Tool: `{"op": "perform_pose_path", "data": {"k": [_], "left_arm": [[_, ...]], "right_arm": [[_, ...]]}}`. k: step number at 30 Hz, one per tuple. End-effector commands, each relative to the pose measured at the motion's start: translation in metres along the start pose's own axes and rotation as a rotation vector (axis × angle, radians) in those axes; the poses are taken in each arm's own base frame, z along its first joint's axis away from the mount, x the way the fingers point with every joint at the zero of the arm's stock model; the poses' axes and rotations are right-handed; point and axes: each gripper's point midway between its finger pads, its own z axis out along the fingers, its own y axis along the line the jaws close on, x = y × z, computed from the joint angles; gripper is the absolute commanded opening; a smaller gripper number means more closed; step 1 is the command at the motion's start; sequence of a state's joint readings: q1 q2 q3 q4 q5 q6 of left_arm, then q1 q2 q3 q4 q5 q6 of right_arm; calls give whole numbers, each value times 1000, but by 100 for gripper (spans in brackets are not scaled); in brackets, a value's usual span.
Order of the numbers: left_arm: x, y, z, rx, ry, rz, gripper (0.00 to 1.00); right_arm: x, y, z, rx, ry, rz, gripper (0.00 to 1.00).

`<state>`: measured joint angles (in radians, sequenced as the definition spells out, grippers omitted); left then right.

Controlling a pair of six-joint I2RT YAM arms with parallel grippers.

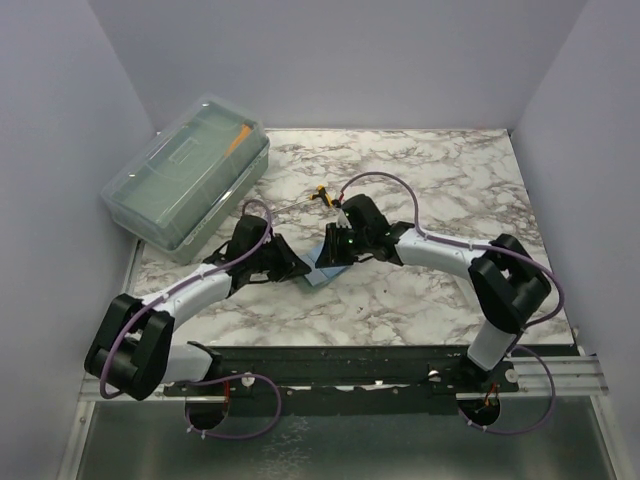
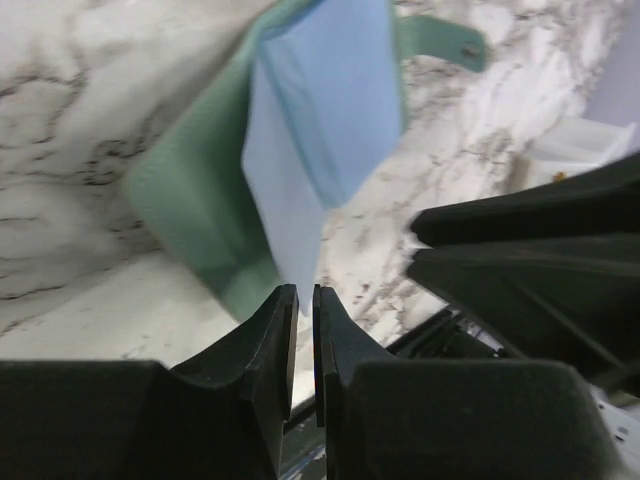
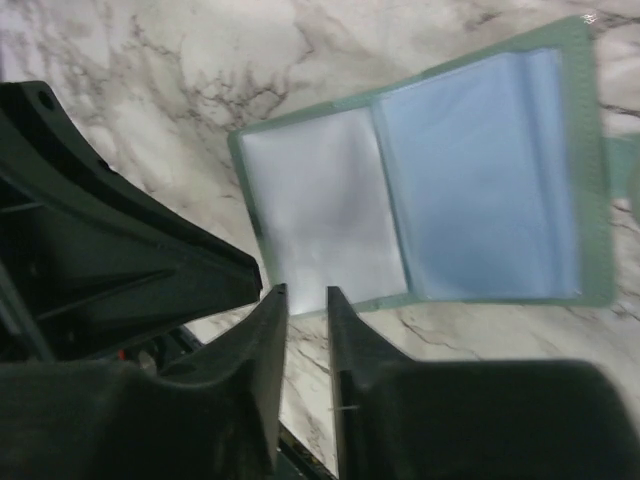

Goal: Put the credit cards into the card holder
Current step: Open the card holder at the center of the board.

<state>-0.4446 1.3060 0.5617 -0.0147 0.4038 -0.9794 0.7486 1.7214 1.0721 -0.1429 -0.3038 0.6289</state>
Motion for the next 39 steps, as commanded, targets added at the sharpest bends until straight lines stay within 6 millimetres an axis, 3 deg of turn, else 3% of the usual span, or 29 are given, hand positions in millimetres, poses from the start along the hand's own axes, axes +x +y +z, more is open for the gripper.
{"op": "perform_pose_path", "data": {"k": [1,4,8,12,16,19,24,31,39], "left_arm": [[-14,-40,-17,91,-20,49,15],[-28,-49,-15,92,-55,62,15],[-30,-42,7,75,-10,59,8],[-33,-8,38,4,-15,54,3],[-24,30,58,-85,22,6,0],[-24,35,55,-89,-8,-1,0],[-30,28,46,-105,-25,38,0],[-29,-20,23,35,11,73,9],[-32,-67,-11,131,25,165,25]], "right_arm": [[3,12,17,-171,20,54,15],[12,3,24,-196,23,97,11],[30,-16,33,-180,27,129,7],[55,-47,44,-113,58,187,4],[60,-44,42,-145,67,195,4],[54,-42,35,-126,53,185,4],[39,-36,22,-71,47,142,8],[8,-24,-15,17,-8,68,28],[-13,-49,-61,236,-81,27,41]]}}
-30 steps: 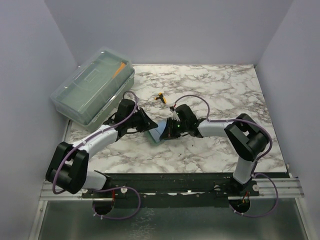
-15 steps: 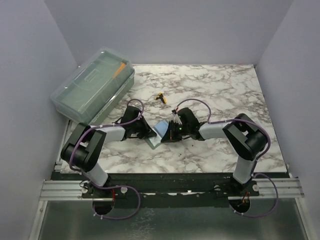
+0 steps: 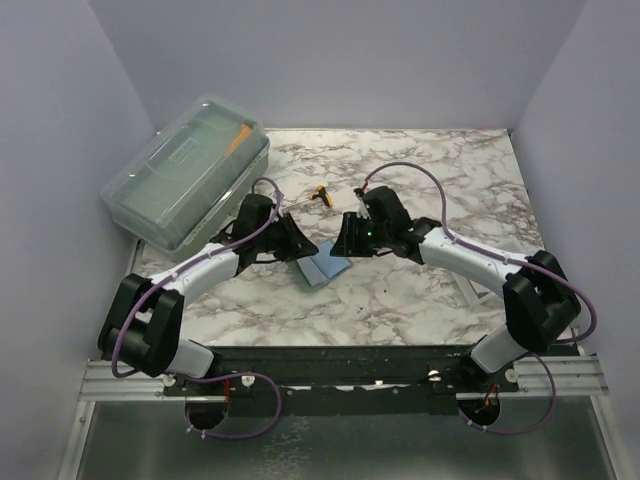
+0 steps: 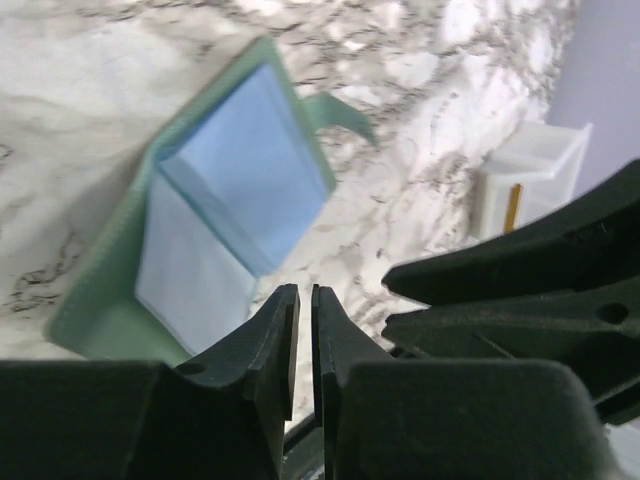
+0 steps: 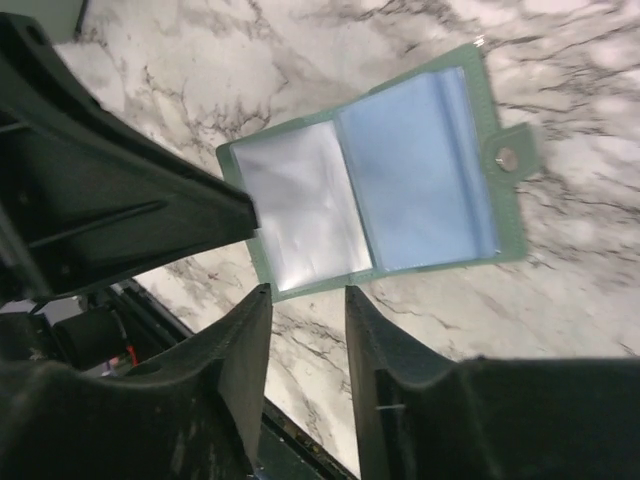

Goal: Put the credit cards into the card holder
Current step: Open the card holder at the center of the board, then move the storage box to the corner of the board.

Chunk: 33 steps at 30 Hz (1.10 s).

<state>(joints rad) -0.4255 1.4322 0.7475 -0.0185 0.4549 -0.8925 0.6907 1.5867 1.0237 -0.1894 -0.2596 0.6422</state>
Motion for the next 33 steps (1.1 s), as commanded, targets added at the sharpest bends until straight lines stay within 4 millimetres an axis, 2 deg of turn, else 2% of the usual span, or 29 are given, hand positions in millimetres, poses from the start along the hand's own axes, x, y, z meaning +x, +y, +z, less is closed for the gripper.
{"op": "perform_pose_path", "data": {"k": [1,4,7,10,13,14,15,16,19,22,24,27,29,33], "left_arm": [[-1,-37,-26,82,30,85,27],[-3,-65,-43,145,54,164,38],[-6,-92,-62,196,77,258,49],[-10,-111,-77,227,72,349,61],[-15,-113,-82,212,52,416,69],[-18,-108,-81,185,36,428,70],[-19,-104,-80,165,25,436,71],[-20,-100,-78,149,16,440,71],[-12,-91,-72,117,25,466,72],[3,-93,-69,124,52,503,73],[16,-98,-68,117,65,555,73],[31,-104,-70,109,73,621,74],[41,-111,-72,125,79,654,75],[54,-117,-76,132,76,713,76]], "right_arm": [[0,-45,-29,221,-2,-16,42],[-5,-76,-56,351,-25,17,43],[-17,-111,-104,528,-115,97,48],[-24,-146,-155,642,-235,229,56],[-31,-179,-203,707,-355,321,74],[-33,-189,-215,734,-377,327,82],[-32,-199,-224,759,-382,336,96],[-33,-208,-231,767,-385,345,99],[-56,-215,-244,715,-407,267,100],[-85,-203,-260,706,-414,88,100],[-89,-195,-263,679,-361,-74,100],[-65,-196,-259,644,-188,-275,99],[-43,-211,-257,688,-88,-308,100],[8,-232,-238,657,113,-305,100]]}}
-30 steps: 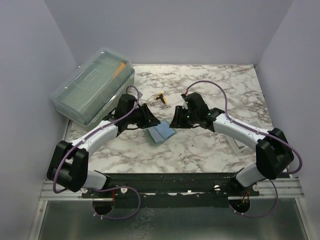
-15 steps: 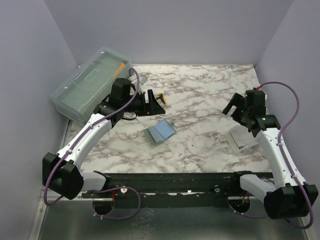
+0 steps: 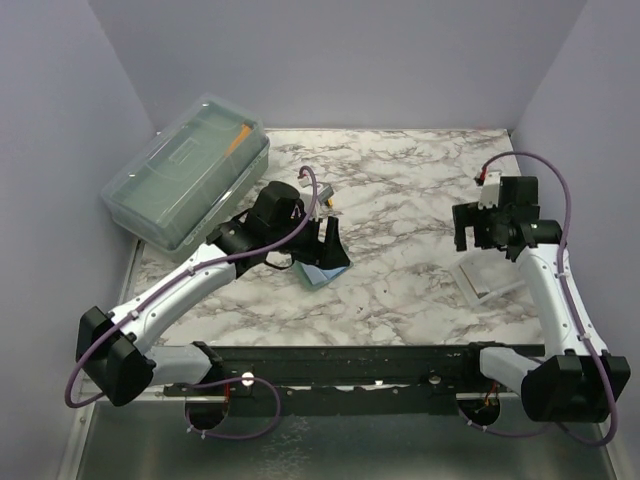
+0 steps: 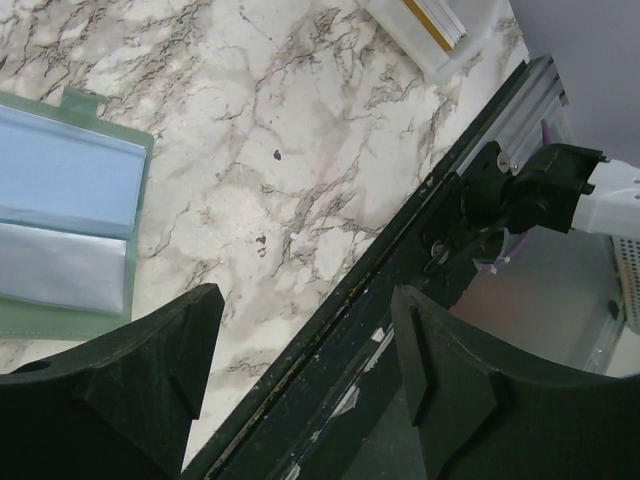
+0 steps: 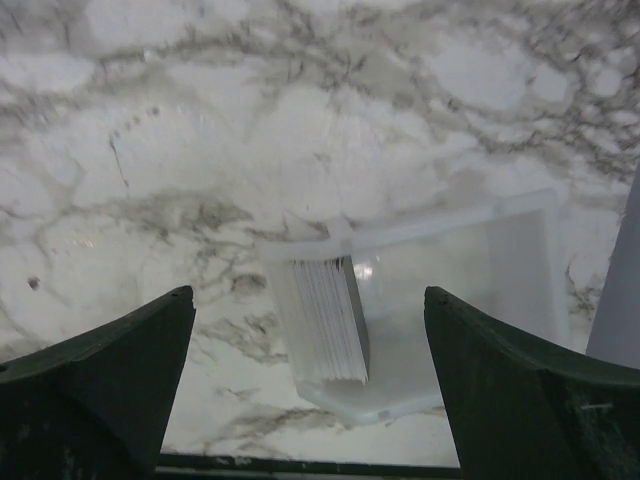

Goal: Put the credit cards into the card holder
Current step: Move the storage box to the corner of the board.

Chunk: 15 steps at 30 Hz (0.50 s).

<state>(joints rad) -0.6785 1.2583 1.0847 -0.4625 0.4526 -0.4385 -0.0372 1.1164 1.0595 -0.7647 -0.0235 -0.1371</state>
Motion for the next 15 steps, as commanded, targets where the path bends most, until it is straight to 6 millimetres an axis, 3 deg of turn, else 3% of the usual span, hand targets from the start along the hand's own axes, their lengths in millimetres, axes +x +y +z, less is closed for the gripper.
{"op": "perform_pose_path", "data": {"k": [1,6,15], "left_arm": [[2,-8,-10,-42,-38,101,76],[7,-12,-13,-53,-46,135,77],[12,-18,-11,-45,-29,152,78]], "right_arm": [[80,8,11,-107,255,-184,100],[116,12,22,-199,310,-165,100],[123,7,36,-209,339,-169,100]]}}
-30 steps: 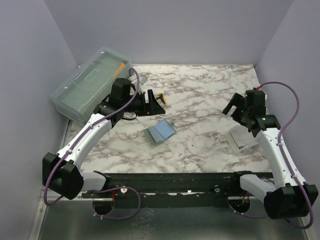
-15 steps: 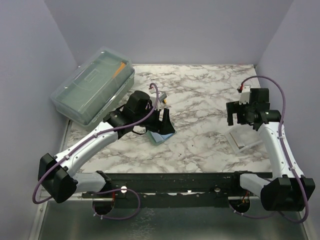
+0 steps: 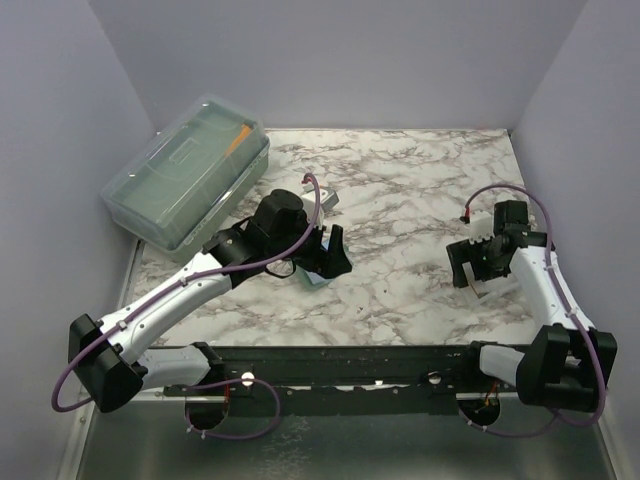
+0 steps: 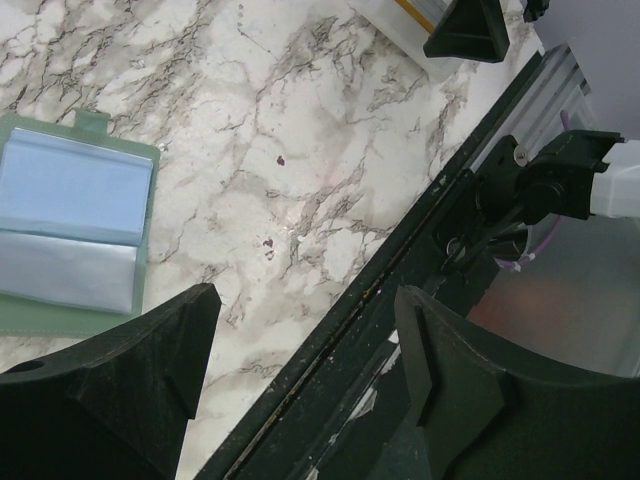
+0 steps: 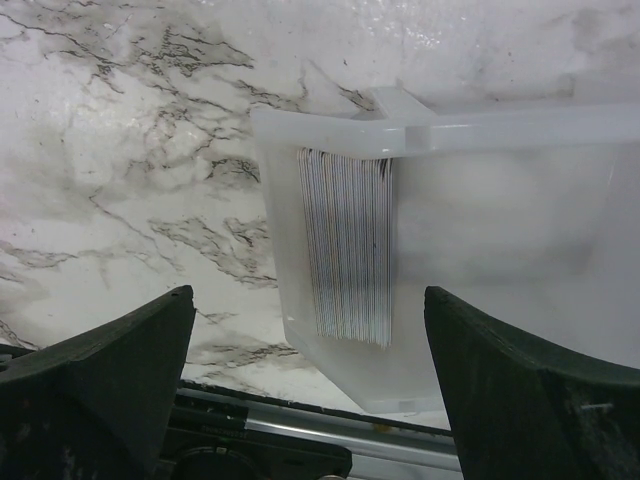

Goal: Put the credit cards into the card holder
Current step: Move the storage box to the corner of the board.

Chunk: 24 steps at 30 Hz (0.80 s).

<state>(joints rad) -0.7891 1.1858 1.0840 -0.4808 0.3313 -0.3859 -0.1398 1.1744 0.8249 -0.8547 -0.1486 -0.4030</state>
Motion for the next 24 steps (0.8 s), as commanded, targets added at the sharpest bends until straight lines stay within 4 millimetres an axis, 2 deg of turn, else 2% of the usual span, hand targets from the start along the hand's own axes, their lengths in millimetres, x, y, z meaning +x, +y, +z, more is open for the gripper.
{"op": "perform_pose_path", "data": {"k": [1,12,20,24], "left_arm": [[6,4,-2,-26,8,23,78],[9,3,0,-35,14,32,78],[9,3,-1,-39,11,40,78],[9,3,-1,-43,11,42,78]], "right_arm": [[-3,1,10,-39,-2,-36,100],[1,0,26,-63,30,-45,100],[-5,3,36,-109,44,-46,99],[-9,5,35,-136,47,-43,96]]}}
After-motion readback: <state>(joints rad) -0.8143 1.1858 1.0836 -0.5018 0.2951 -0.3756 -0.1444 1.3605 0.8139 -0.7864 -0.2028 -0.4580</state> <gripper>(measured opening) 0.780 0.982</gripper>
